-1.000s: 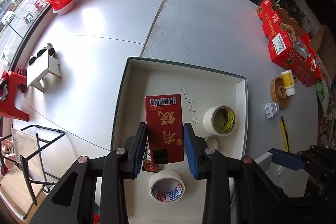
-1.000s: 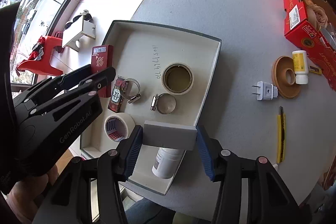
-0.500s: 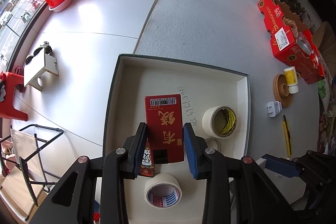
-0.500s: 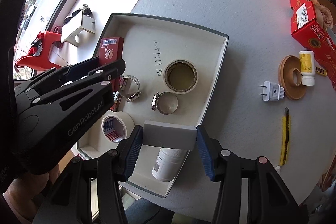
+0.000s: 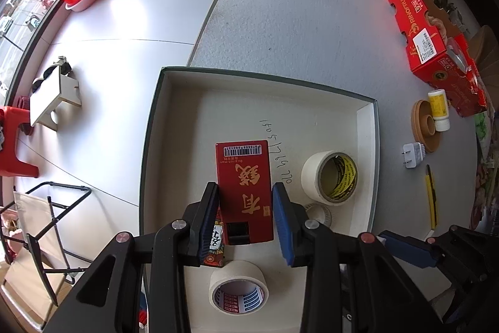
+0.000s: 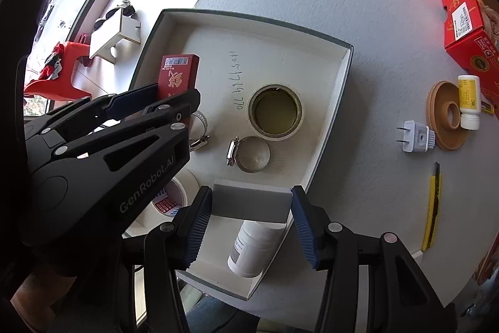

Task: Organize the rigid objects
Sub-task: 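Open the left tool to drop the red box while the right tool releases the white block, then move both tools back toward the yellow knife and remaining items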

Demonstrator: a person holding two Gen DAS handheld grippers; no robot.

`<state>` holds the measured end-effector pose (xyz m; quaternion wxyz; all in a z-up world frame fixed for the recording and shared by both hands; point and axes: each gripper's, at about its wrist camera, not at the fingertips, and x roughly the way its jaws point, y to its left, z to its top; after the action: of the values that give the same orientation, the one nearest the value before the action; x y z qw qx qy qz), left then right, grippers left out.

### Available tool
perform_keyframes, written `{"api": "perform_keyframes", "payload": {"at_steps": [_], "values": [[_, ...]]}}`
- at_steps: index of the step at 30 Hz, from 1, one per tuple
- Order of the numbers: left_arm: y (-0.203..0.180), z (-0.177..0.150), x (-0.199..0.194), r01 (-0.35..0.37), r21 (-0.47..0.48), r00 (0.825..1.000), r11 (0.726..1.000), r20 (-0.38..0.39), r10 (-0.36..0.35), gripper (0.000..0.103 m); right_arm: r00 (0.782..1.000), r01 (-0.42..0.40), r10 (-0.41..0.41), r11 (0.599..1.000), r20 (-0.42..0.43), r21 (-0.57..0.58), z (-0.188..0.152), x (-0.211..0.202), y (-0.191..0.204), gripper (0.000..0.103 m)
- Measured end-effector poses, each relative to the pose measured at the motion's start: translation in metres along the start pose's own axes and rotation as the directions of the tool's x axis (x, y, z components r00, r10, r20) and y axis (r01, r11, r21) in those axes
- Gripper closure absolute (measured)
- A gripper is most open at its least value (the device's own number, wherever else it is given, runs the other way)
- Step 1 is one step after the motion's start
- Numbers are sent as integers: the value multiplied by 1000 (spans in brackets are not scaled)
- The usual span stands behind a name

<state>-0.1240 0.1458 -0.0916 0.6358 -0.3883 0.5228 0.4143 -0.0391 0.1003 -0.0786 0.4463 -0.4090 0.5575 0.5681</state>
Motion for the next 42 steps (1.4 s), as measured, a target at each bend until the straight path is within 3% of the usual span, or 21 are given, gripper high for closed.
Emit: {"api": "perform_keyframes", "payload": {"at_steps": [2, 4, 5, 6, 7, 10, 12, 17, 22, 32, 37, 40, 42], "values": [[-1, 0, 2, -2, 6, 1000, 1000, -8, 2, 64, 1000, -14, 14, 1000, -6, -3, 1, 3, 0, 50], [-3, -1, 4, -9, 18, 1000, 1000, -19, 9, 47, 999, -39, 39, 999, -24, 4, 0, 5, -1, 46], [-4, -2, 4, -11, 23, 1000, 1000, -21, 12, 32, 999, -45, 46, 999, -29, 10, 0, 6, -2, 38], [-4, -3, 4, -15, 27, 1000, 1000, -19, 16, 23, 998, -52, 52, 999, -27, 13, -1, 6, -3, 18], [-5, -4, 3, -19, 30, 1000, 999, -15, 20, 22, 998, -55, 55, 998, -25, 16, -1, 5, -4, 8], [-9, -6, 1, -19, 38, 1000, 999, -10, 19, 15, 998, -52, 52, 999, -28, 10, -4, 2, -6, 6], [-10, -10, -1, -14, 35, 1000, 999, 3, 14, 1, 997, -69, 70, 997, -39, 13, -6, 1, -9, 0], [-12, -19, -4, 4, 13, 1000, 1000, 19, -5, 0, 995, -95, 96, 995, -41, 30, -20, -5, -18, 0], [-24, -29, -2, 28, 34, 1000, 999, -12, -28, 0, 993, -105, 108, 992, -44, 74, -40, -12, -43, 0], [-90, -38, -12, 97, 119, 995, 988, -45, -92, 0, 997, 37, -11, 947, -82, 321, -89, -5, -165, 1], [-131, -34, -19, 118, 194, 993, 974, -48, -111, 0, 991, 113, -79, 917, -105, 383, -91, 1, -216, 1], [-148, -32, -22, 123, 220, 992, 968, -49, -115, 0, 993, 103, -72, 904, -90, 415, -88, -1, -234, 1], [-157, -29, -22, 118, 226, 993, 967, -43, -111, 0, 998, 54, -39, 880, -40, 472, -85, -10, -246, 1]]}}
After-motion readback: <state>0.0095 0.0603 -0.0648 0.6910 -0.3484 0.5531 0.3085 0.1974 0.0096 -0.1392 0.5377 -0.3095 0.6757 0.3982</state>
